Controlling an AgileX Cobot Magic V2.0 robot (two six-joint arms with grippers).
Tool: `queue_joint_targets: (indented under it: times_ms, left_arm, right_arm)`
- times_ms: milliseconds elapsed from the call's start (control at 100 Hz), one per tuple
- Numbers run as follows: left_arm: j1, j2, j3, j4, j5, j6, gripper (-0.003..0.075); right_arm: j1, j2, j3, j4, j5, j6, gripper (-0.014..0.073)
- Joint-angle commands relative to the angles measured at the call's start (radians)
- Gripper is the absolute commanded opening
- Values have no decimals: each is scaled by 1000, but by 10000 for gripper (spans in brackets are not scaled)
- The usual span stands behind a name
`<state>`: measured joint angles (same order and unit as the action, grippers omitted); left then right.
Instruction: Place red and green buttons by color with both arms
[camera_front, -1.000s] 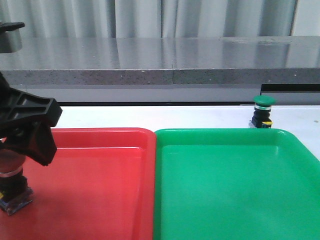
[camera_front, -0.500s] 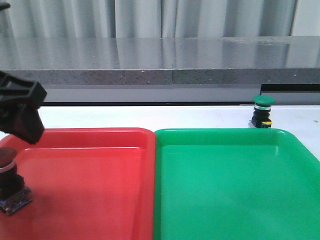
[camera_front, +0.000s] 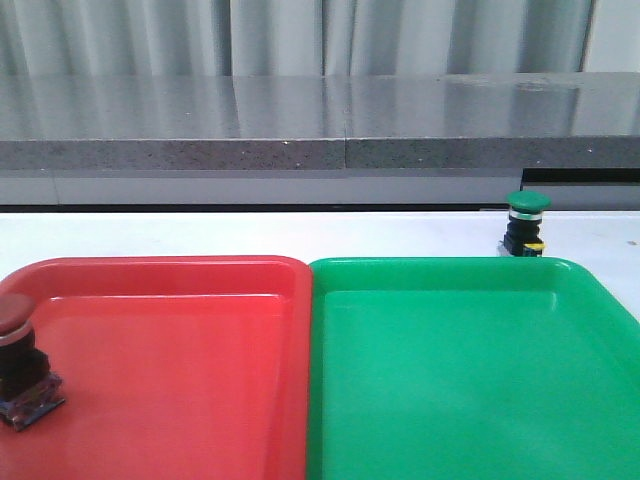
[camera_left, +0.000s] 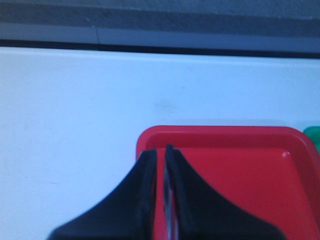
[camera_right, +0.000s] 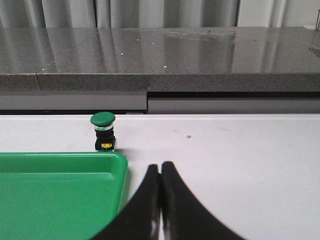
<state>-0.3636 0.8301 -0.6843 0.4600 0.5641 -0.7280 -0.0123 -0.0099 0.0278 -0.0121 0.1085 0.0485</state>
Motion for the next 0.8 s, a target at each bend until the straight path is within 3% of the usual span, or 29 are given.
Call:
queue_joint_targets:
  times_ms: [0,450,790]
  left_arm:
    - [27,-76,-31,33,-16,-3,-20]
    - [52,-281,-12,49,56,-3,-20]
    - [52,-481,151,51,-97,-3,-20]
  right_arm:
    - [-3,-23,-19,-2,-84,0,-55]
    - [-3,-23,-19,-2,-84,0,-55]
    - [-3,-23,-19,-2,-84,0,-55]
